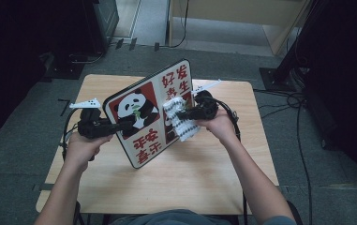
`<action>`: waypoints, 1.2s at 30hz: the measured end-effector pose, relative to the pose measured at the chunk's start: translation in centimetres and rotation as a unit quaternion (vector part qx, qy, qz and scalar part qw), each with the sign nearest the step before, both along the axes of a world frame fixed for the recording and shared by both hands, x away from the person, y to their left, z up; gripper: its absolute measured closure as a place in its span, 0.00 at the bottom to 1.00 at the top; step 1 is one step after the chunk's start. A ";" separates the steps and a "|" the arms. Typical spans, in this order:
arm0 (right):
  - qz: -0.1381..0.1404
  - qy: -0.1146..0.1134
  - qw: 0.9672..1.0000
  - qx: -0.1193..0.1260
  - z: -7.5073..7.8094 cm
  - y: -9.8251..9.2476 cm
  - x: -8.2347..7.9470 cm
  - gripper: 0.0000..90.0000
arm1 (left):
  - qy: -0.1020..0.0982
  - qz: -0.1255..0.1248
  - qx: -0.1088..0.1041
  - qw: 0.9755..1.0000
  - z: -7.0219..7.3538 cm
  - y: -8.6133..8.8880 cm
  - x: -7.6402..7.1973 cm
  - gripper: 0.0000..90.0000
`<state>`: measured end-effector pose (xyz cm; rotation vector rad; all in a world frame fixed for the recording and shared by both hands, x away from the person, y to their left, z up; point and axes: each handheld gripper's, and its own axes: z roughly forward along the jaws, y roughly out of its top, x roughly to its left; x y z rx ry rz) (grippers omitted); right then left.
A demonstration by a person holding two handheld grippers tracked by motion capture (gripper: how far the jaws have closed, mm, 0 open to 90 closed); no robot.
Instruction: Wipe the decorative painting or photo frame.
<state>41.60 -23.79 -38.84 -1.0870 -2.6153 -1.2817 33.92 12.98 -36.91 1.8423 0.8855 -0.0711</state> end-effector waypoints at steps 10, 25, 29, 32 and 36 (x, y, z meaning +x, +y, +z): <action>0.000 0.008 1.000 0.012 -1.0 -0.2 -0.2 0.85 | -0.001 -0.002 0.000 1.000 0.0 0.0 0.0 0.85; -0.002 0.014 1.000 0.009 -2.2 -0.4 -0.3 0.85 | -0.002 -0.002 0.000 1.000 0.0 0.0 0.0 0.85; -0.007 0.023 1.000 0.008 -2.8 -0.5 -0.4 0.85 | -0.003 -0.003 0.001 1.000 0.0 0.0 0.0 0.85; -0.005 0.025 1.000 0.005 -3.2 -0.5 -0.5 0.85 | -0.003 -0.003 0.001 1.000 0.0 -0.1 -0.1 0.85; -0.005 0.029 1.000 0.002 -3.7 -0.5 -0.6 0.85 | -0.003 -0.004 0.001 1.000 0.0 -0.1 -0.1 0.85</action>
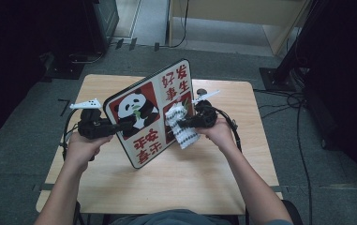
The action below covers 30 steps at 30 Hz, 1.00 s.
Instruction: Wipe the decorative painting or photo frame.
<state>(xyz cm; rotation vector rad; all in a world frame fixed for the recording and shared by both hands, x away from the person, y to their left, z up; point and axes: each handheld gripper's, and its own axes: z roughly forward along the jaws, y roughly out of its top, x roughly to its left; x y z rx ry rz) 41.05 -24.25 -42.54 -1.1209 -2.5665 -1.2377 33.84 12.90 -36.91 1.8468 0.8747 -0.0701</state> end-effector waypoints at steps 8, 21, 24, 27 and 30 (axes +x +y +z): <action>-0.004 0.015 1.000 -0.009 -1.4 -0.2 -0.1 0.85 | 0.000 0.000 0.000 1.000 0.0 0.0 0.0 0.85; -0.005 0.041 0.999 -0.020 -3.5 -0.2 -0.3 0.85 | -0.001 -0.001 0.001 1.000 0.0 0.0 0.0 0.85; -0.005 0.048 0.999 -0.022 -4.0 -0.1 -0.3 0.85 | -0.001 -0.001 0.001 1.000 0.0 0.0 0.0 0.85; -0.005 0.051 0.998 -0.024 -4.5 -0.2 -0.3 0.85 | 0.000 0.000 0.001 1.000 0.0 0.0 0.0 0.85; -0.005 0.059 0.998 -0.018 -4.8 -0.2 -0.3 0.85 | 0.003 0.002 0.001 1.000 0.0 -0.1 0.0 0.85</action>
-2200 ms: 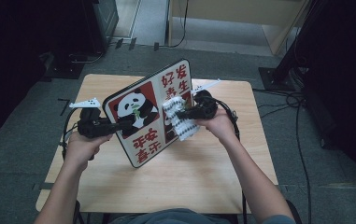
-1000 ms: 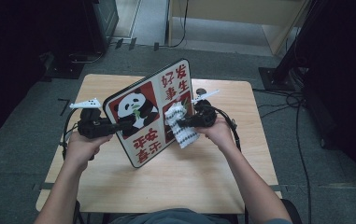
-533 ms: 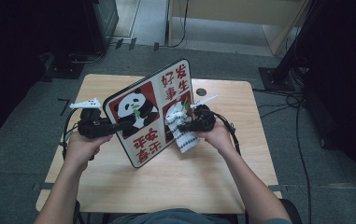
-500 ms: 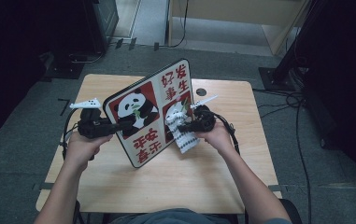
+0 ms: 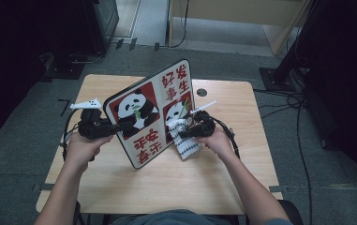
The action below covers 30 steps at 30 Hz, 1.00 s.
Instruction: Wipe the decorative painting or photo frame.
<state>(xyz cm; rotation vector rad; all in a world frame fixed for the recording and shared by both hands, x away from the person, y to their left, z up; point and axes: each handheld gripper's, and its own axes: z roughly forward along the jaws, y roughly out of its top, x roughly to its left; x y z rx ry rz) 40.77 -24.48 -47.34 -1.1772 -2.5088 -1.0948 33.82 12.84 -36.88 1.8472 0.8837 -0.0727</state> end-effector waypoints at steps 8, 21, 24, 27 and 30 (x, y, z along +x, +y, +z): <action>-0.005 -0.013 1.000 0.017 1.8 -0.5 0.0 0.85 | -0.001 0.000 0.001 1.000 0.0 -0.1 0.0 0.85; 0.006 -0.078 0.995 0.055 8.6 -0.4 -0.4 0.85 | 0.003 0.002 -0.002 1.000 0.0 -0.1 0.0 0.84; 0.009 -0.095 0.993 0.065 10.4 -0.3 -0.4 0.85 | 0.002 0.002 -0.002 1.000 0.0 0.0 -0.1 0.84; 0.017 -0.110 0.992 0.064 12.1 0.2 -0.2 0.85 | 0.002 0.002 -0.003 1.000 -0.1 0.0 -0.1 0.84; 0.025 -0.125 0.990 0.053 14.1 0.9 0.0 0.85 | 0.001 0.002 -0.003 1.000 -0.1 -0.1 -0.1 0.84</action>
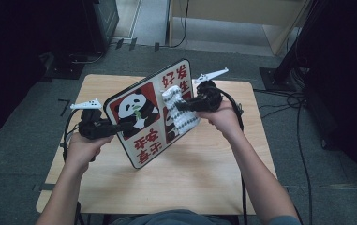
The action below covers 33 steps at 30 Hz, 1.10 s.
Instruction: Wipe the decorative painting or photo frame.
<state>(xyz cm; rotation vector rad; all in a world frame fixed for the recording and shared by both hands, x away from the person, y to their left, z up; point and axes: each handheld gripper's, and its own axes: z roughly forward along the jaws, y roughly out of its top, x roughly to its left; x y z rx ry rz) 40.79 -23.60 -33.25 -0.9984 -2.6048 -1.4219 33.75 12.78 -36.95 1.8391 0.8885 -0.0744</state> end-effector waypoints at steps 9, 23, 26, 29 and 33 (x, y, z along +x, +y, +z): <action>0.020 -0.031 0.999 -0.005 5.1 1.8 0.7 0.85 | -0.001 0.001 0.001 1.000 0.0 0.0 0.0 0.84; 0.030 -0.029 0.999 -0.019 6.7 4.9 2.3 0.85 | -0.002 -0.002 0.000 1.000 -0.1 0.1 0.1 0.85; 0.030 -0.029 0.999 -0.019 6.5 4.9 2.3 0.85 | -0.002 -0.003 0.000 1.000 -0.1 0.0 0.1 0.84; 0.031 -0.029 0.999 -0.021 6.3 4.9 2.2 0.85 | -0.003 -0.004 0.001 1.000 -0.1 0.1 0.1 0.84; 0.034 -0.026 0.999 -0.023 5.8 4.9 2.1 0.85 | -0.005 -0.005 0.003 1.000 0.0 0.0 0.0 0.84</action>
